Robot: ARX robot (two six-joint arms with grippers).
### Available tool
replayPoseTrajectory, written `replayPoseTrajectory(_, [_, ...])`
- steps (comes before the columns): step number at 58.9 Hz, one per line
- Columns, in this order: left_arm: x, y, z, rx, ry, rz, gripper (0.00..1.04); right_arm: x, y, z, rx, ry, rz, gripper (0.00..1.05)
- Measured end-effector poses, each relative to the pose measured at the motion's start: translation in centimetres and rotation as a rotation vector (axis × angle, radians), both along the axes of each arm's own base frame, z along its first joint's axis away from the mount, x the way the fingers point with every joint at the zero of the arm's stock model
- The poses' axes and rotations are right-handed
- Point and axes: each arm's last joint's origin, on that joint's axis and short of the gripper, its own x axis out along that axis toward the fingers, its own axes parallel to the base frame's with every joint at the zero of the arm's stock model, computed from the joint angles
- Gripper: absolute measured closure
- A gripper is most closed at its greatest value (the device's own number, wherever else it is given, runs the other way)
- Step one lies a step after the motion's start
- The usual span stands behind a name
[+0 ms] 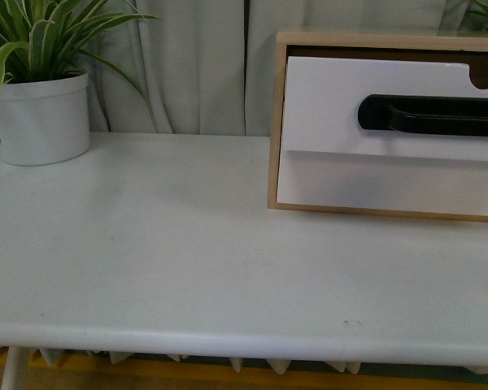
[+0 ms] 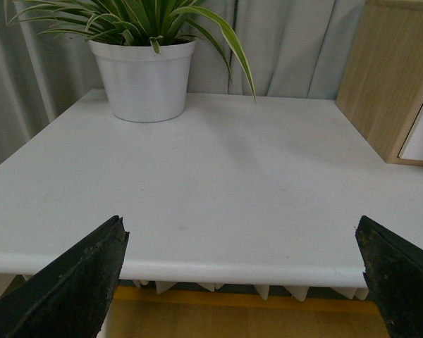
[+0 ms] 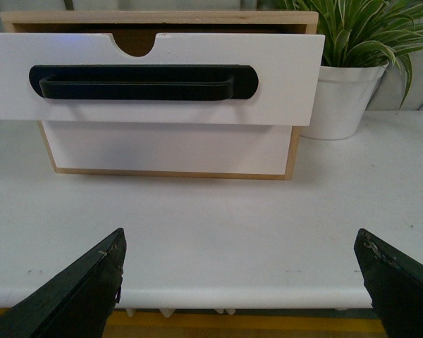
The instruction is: Close drawer sideways
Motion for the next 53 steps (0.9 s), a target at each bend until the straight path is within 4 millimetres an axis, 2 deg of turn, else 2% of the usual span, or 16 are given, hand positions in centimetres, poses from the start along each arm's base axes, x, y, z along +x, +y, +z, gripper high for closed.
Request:
replayPoseTrajectory(6, [0.0, 0.0, 0.0, 0.0, 0.0, 0.0, 0.06, 0.0, 0.0, 0.0, -0.001, 0.002, -0.003, 0.09])
replayPoseTrajectory(11, [0.0, 0.0, 0.0, 0.019, 0.004, 0.015, 0.06, 0.1, -0.1, -0.1, -0.027, 0.164, -0.06, 0.09])
replayPoseTrajectory(16, [0.1, 0.0, -0.2, 0.185, 0.043, 0.128, 0.06, 0.5, -0.3, -0.1, -0.046, 0.253, -0.049, 0.09])
replayPoseTrajectory(20, [0.4, -0.2, -0.1, 0.339, 0.045, 0.131, 0.06, 0.8, -0.5, 0.4, -0.052, 0.275, -0.035, 0.09])
replayPoseTrajectory(28, [1.3, -0.6, 0.8, 0.626, -0.034, 0.077, 0.06, 1.9, -1.3, 3.1, -0.126, 0.26, 0.018, 0.09])
replayPoseTrajectory(39, [3.1, -1.7, 2.4, 1.046, -0.239, -0.06, 0.06, 3.9, -2.3, 6.3, -0.293, 0.3, 0.064, 0.09])
replayPoseTrajectory(53, [5.8, -3.6, 3.5, 1.426, -0.428, -0.273, 0.06, 6.0, -2.6, 10.9, -0.599, 0.292, 0.16, 0.09])
